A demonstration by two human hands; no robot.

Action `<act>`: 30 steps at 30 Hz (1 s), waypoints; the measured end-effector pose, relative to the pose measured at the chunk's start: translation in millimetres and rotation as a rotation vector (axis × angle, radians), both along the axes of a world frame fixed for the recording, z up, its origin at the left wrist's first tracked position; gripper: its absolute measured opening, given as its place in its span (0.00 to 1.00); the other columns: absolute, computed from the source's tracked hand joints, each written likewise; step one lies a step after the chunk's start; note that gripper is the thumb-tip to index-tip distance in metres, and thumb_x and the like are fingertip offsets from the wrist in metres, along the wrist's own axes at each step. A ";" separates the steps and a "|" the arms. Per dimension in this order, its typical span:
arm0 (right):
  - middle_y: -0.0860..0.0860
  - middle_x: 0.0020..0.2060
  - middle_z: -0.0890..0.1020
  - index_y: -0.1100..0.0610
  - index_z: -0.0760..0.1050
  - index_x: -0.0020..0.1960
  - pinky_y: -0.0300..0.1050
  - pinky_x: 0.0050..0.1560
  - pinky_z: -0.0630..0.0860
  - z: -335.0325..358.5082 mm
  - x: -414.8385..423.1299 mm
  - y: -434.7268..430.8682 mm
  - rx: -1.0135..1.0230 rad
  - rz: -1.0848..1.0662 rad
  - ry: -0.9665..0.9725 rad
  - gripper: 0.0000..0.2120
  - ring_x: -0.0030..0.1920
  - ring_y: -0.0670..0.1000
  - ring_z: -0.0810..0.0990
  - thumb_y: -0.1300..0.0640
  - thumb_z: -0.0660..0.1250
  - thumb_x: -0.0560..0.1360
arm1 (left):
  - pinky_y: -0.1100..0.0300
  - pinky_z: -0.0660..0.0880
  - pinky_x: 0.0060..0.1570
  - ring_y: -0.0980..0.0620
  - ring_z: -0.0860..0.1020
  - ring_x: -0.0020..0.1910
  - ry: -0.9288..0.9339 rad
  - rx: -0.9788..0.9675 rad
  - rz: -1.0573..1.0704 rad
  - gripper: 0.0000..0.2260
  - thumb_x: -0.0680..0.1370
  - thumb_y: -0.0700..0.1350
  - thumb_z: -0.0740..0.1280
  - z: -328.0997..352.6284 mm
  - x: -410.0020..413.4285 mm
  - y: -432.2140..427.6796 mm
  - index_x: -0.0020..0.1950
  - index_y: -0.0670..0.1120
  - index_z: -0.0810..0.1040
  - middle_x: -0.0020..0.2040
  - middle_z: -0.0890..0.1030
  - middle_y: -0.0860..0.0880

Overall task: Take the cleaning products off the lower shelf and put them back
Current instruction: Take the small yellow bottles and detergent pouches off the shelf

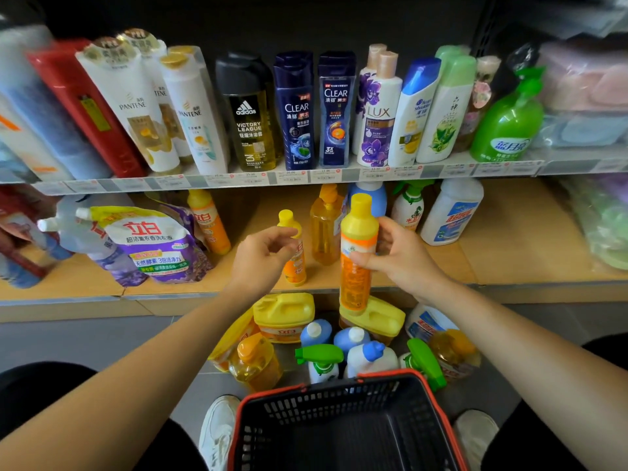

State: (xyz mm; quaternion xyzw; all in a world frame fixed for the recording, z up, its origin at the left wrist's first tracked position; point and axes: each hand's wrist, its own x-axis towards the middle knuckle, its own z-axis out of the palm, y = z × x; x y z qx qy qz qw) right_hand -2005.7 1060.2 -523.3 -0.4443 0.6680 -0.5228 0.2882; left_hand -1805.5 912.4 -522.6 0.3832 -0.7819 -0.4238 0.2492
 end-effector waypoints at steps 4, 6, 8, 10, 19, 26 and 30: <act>0.52 0.55 0.84 0.52 0.76 0.59 0.62 0.59 0.79 -7.1 -7.7 -16.9 0.019 -0.057 -0.003 0.23 0.57 0.53 0.82 0.57 0.80 0.68 | 0.51 0.81 0.50 0.54 0.77 0.57 -0.150 -0.412 0.057 0.17 0.78 0.47 0.71 -3.3 -9.6 -31.1 0.67 0.52 0.77 0.59 0.76 0.52; 0.53 0.55 0.83 0.53 0.75 0.60 0.62 0.59 0.79 -14.0 -8.2 -25.7 0.041 -0.070 0.004 0.24 0.57 0.53 0.82 0.58 0.80 0.68 | 0.55 0.79 0.48 0.53 0.74 0.60 -0.183 -0.564 0.045 0.22 0.77 0.48 0.73 -6.9 -13.9 -42.5 0.70 0.51 0.73 0.64 0.71 0.50; 0.52 0.56 0.83 0.50 0.74 0.61 0.61 0.59 0.79 -21.8 -6.2 -34.1 0.053 -0.074 0.004 0.25 0.57 0.53 0.82 0.58 0.80 0.68 | 0.54 0.77 0.52 0.48 0.70 0.68 -0.257 -0.611 -0.002 0.30 0.77 0.49 0.73 -14.3 -17.5 -52.3 0.76 0.51 0.68 0.72 0.66 0.46; 0.51 0.56 0.83 0.47 0.73 0.62 0.59 0.59 0.79 -29.8 -4.6 -41.7 0.048 -0.085 0.009 0.27 0.57 0.52 0.82 0.58 0.80 0.68 | 0.50 0.76 0.59 0.45 0.66 0.74 -0.347 -0.534 -0.051 0.33 0.78 0.51 0.72 -23.4 -21.0 -58.9 0.80 0.53 0.63 0.78 0.61 0.45; 0.52 0.59 0.82 0.50 0.71 0.64 0.55 0.62 0.78 -61.8 -3.9 -77.8 0.062 -0.189 0.015 0.30 0.59 0.52 0.81 0.62 0.80 0.67 | 0.45 0.79 0.53 0.49 0.79 0.54 -0.220 -0.304 -0.090 0.15 0.78 0.49 0.72 -35.8 -13.0 -62.9 0.59 0.52 0.70 0.56 0.79 0.51; 0.55 0.63 0.79 0.58 0.69 0.70 0.56 0.67 0.74 -82.0 1.1 -94.0 0.147 -0.213 0.056 0.33 0.64 0.54 0.78 0.63 0.79 0.69 | 0.42 0.79 0.56 0.45 0.79 0.56 -0.160 -0.159 -0.055 0.12 0.79 0.45 0.71 -35.4 -3.4 -64.1 0.59 0.50 0.71 0.56 0.80 0.49; 0.55 0.62 0.80 0.58 0.72 0.68 0.59 0.66 0.74 -81.2 -2.3 -99.1 0.230 -0.211 0.115 0.28 0.63 0.57 0.78 0.59 0.78 0.71 | 0.44 0.79 0.56 0.48 0.79 0.57 -0.114 -0.193 -0.060 0.12 0.79 0.45 0.71 -31.1 -0.4 -59.0 0.60 0.50 0.72 0.56 0.80 0.50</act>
